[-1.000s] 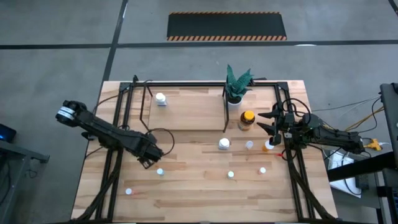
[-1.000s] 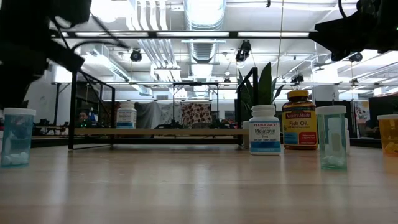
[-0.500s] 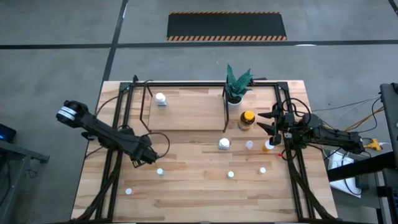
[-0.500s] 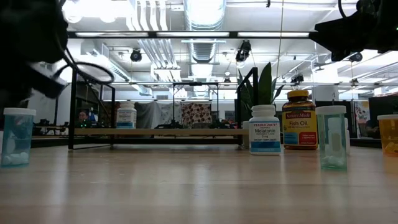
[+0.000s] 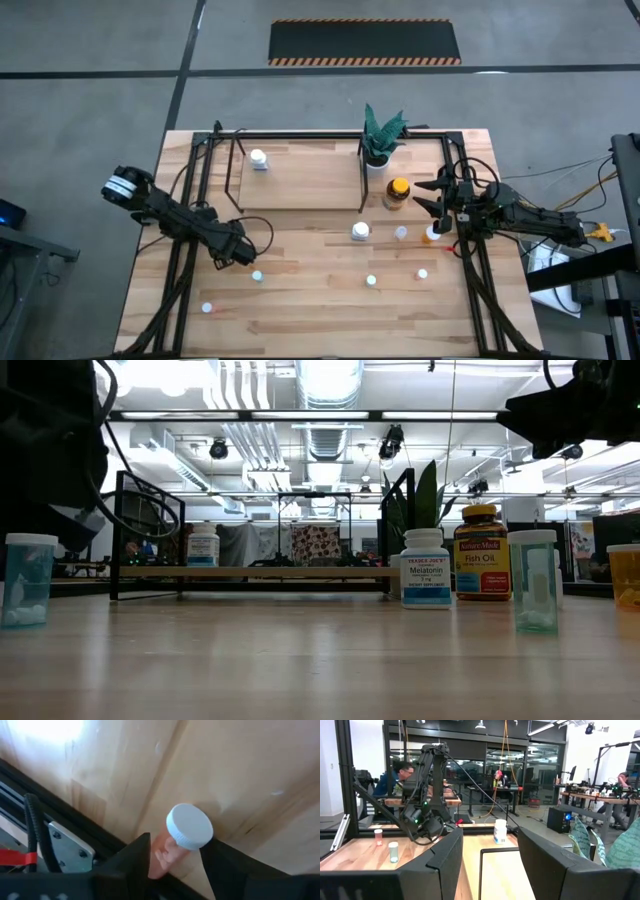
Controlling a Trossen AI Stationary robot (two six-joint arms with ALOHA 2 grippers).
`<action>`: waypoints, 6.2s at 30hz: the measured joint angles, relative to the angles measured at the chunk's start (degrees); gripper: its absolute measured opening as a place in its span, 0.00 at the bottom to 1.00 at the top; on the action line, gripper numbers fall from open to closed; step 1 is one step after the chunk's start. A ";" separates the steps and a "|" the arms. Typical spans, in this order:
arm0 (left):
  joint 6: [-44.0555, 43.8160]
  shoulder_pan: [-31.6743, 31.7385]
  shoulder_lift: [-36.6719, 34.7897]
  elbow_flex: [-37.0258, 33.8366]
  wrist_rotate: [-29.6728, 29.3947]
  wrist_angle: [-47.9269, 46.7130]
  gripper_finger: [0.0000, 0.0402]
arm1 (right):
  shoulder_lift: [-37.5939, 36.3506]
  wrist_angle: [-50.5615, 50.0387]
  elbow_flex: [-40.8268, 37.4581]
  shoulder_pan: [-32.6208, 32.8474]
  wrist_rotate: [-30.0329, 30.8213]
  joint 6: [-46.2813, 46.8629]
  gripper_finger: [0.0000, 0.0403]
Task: Pick and place medicine bottles onto shelf by color
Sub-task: Put the left pink medicine bottle on the shelf, then put the white medicine bottle on the shelf
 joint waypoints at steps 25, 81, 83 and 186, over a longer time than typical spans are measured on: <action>7.13 -0.07 -0.79 23.88 -14.86 3.84 0.13 | 0.00 0.02 0.00 -0.02 0.00 0.00 0.45; -11.28 18.64 19.34 11.15 -66.99 62.92 0.14 | 0.04 -0.02 0.00 0.00 -0.04 -0.02 0.45; -11.28 18.62 19.34 11.15 -66.99 62.92 0.14 | 0.04 -0.02 0.00 0.00 -0.04 -0.02 0.45; 75.87 9.33 -37.92 0.74 -10.89 72.78 0.40 | 73.73 -47.05 63.41 20.14 -4.01 19.55 0.45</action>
